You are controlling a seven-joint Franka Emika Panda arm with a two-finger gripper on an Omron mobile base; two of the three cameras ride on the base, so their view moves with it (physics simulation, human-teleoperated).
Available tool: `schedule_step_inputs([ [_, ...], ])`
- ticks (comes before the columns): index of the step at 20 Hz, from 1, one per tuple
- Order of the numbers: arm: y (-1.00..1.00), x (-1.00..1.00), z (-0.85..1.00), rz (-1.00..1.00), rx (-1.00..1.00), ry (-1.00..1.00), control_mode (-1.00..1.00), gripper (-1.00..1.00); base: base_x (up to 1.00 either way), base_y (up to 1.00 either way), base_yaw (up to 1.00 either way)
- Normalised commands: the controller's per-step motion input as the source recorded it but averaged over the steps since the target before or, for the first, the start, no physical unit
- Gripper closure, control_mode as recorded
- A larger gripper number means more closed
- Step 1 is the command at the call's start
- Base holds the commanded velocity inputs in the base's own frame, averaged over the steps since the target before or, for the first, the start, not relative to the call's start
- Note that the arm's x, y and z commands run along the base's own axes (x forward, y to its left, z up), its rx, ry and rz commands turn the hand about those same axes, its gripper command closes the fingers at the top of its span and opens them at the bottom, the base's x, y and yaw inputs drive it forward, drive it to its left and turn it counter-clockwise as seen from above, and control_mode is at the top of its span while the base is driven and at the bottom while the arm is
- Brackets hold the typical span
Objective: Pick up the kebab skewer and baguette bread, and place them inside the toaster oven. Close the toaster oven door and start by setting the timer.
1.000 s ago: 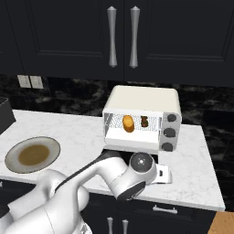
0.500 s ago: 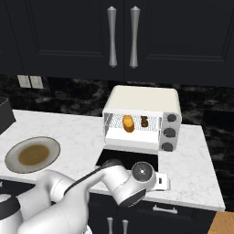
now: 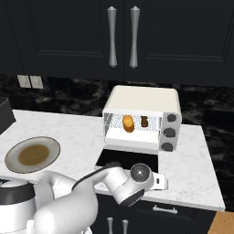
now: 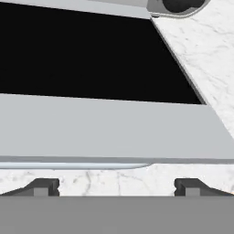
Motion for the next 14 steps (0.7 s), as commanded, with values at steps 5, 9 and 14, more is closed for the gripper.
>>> schedule_step_inputs([
  [5,0.11,0.13,-0.17,0.00,0.00,0.00,-1.00,-1.00,0.00,0.00,0.00],
  [9,0.14,0.14,-0.15,0.00,0.00,0.00,-1.00,-1.00,0.00,0.00,0.00],
  [14,0.15,0.14,-0.17,0.00,0.00,0.00,-1.00,-1.00,0.00,0.00,0.00],
])
